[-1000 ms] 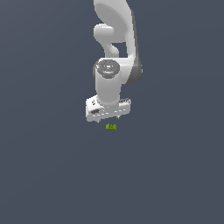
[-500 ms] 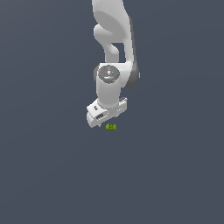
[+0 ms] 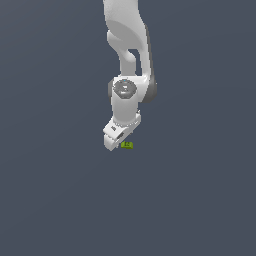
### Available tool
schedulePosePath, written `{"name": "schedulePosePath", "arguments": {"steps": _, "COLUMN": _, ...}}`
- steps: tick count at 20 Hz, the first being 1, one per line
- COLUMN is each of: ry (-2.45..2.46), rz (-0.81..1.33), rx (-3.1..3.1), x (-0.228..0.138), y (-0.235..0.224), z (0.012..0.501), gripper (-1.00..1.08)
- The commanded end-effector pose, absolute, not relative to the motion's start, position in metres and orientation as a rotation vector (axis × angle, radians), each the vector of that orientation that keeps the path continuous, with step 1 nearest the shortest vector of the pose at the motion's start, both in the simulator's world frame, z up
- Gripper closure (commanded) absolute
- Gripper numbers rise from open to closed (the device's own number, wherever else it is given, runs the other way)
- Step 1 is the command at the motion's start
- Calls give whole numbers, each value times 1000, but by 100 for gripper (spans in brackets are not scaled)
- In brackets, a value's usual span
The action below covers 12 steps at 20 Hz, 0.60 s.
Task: Pick up the object and move it to a goal position.
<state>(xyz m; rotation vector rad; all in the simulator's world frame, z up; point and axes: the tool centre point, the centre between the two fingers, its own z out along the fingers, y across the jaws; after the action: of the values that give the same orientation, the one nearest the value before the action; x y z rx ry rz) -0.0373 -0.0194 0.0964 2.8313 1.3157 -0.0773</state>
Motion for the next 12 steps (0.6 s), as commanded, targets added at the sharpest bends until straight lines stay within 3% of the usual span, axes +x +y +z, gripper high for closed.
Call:
{"name": "schedulePosePath", "arguments": {"steps": 1, "ry": 1429, "rz": -72, "rx": 2778, "x": -40, "y": -18, "z": 91, "gripper": -92}}
{"name": "schedulePosePath", "arguments": {"steps": 12, "ry": 1879, "rz": -35, "rx": 2511, "x": -49, "y": -11, "z": 72, "gripper": -92}}
